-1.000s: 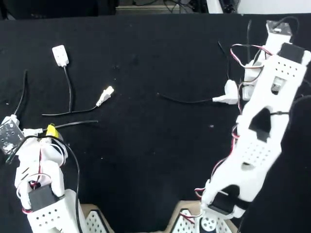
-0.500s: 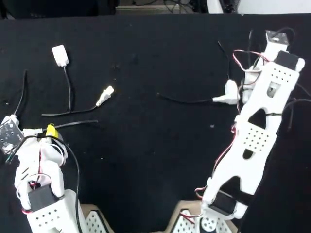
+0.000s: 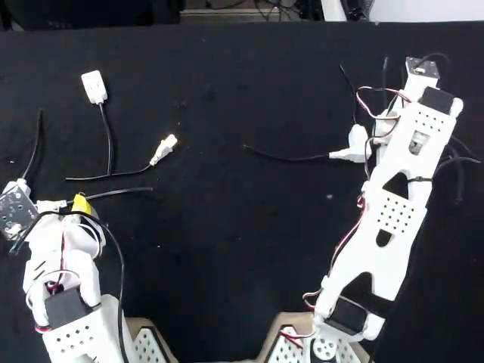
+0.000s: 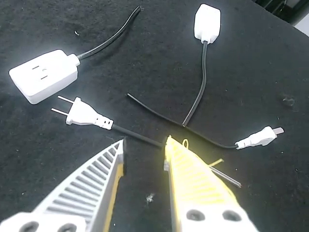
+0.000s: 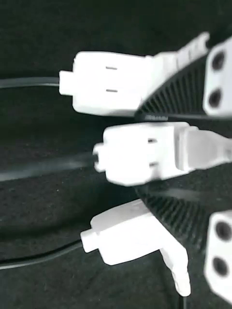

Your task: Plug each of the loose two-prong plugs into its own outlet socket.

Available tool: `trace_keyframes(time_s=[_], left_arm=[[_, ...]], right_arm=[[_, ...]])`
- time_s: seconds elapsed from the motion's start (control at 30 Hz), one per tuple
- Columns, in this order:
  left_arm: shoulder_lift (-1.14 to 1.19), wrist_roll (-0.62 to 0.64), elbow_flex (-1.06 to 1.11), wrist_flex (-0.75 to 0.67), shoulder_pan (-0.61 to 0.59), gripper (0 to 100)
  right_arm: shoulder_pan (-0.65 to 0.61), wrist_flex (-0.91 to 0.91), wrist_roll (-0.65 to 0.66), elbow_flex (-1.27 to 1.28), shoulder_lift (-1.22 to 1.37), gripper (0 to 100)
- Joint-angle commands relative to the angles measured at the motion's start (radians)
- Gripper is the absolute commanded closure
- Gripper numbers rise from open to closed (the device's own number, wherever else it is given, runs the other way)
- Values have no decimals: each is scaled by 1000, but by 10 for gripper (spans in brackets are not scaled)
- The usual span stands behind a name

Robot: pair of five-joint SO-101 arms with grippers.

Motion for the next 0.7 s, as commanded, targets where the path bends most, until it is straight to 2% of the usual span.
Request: trace_keyframes(time_s=[0.0,0.37,0.53,0.67], left_arm=[[2,5,-56,-17,10,855],[2,3,-56,-17,10,855],[2,3,-56,-18,10,855],[2,3,-56,-18,12,855]], right_arm=[[-40,8,0,-71,-28,773],[-69,91,-6,-255,-143,773],[-68,97,-8,-234,-259,773],[-72,98,-52,-124,-420,773]])
